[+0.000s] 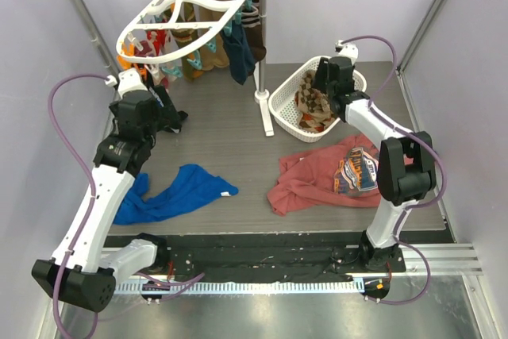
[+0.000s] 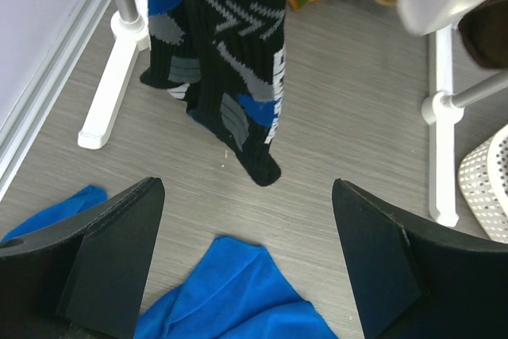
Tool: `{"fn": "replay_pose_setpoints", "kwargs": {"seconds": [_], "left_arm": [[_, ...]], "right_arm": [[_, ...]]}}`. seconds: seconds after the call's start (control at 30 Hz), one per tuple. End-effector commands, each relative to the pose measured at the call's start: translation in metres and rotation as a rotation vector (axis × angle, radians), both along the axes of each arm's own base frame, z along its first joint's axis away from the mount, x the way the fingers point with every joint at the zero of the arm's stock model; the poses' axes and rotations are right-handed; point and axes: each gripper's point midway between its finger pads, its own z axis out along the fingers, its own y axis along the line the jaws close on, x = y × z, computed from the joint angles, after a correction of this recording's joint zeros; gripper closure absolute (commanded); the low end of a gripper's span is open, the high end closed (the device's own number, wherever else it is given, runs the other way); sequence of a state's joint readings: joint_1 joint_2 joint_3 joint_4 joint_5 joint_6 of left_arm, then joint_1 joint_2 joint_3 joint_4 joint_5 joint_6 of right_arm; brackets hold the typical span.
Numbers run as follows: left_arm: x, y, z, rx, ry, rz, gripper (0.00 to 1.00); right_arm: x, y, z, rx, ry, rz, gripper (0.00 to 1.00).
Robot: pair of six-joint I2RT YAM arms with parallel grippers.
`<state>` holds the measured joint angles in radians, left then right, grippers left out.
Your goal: Remove the socks clipped to the hanger
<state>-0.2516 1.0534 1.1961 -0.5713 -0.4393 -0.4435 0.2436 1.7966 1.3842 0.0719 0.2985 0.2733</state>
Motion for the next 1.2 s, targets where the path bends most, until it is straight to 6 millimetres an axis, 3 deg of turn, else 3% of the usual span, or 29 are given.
{"fn": "replay_pose_setpoints", "kwargs": {"seconds": [0.0,0.1,0.13,0.2,0.23,0.33,0.37,0.4,0.47,0.5,0.83,0.9,0.93,1.0,1.03,1.13,1.17], "left_arm": [[0.006,0.009,0.011,0.005,-0.078,0.049,0.09],[0.010,0.009,0.009,0.009,-0.081,0.054,0.09],[0.013,0.009,0.007,0.011,-0.075,0.055,0.09],[0.017,0.010,0.008,0.017,-0.075,0.068,0.09],[0.019,0.010,0.009,0.019,-0.074,0.072,0.09],[0.028,0.012,0.008,0.038,-0.068,0.091,0.11],[0.032,0.013,0.008,0.042,-0.068,0.098,0.11],[0.033,0.014,0.009,0.051,-0.071,0.104,0.11],[0.040,0.015,0.010,0.058,-0.088,0.115,0.16],[0.042,0.015,0.009,0.062,-0.085,0.118,0.18],[0.060,0.026,-0.009,0.136,-0.052,0.182,0.22],[0.063,0.023,-0.011,0.140,-0.048,0.168,0.31],[0.066,0.022,-0.011,0.143,-0.043,0.160,0.49],[0.067,0.018,-0.009,0.133,-0.042,0.136,0.68],[0.065,0.016,-0.008,0.127,-0.039,0.124,0.83],[0.058,0.006,-0.003,0.086,-0.045,0.064,1.00],[0.055,0.004,-0.001,0.063,-0.052,0.056,1.00]], "right_arm": [[-0.008,-0.008,0.025,0.028,-0.020,-0.045,0.29],[-0.020,-0.006,0.031,0.027,-0.023,-0.014,0.20],[-0.027,-0.005,0.047,0.037,-0.050,0.006,0.19],[-0.039,-0.005,0.053,0.048,-0.060,0.020,0.12],[-0.049,-0.004,0.069,0.061,-0.092,0.032,0.08],[-0.072,0.003,0.069,0.100,-0.094,0.089,0.06],[-0.084,0.009,0.086,0.124,-0.134,0.137,0.06],[-0.092,0.014,0.075,0.132,-0.116,0.159,0.06],[-0.113,0.021,0.088,0.155,-0.147,0.207,0.06],[-0.118,0.023,0.082,0.158,-0.137,0.217,0.07],[-0.149,0.055,0.087,0.171,-0.150,0.333,0.08],[-0.155,0.065,0.086,0.170,-0.147,0.360,0.08],[-0.157,0.069,0.089,0.170,-0.155,0.367,0.09],[-0.164,0.083,0.087,0.159,-0.153,0.399,0.09],[-0.165,0.087,0.087,0.153,-0.156,0.402,0.09],[-0.175,0.119,0.086,0.161,-0.174,0.490,0.09],[-0.179,0.128,0.083,0.167,-0.174,0.517,0.09]]}}
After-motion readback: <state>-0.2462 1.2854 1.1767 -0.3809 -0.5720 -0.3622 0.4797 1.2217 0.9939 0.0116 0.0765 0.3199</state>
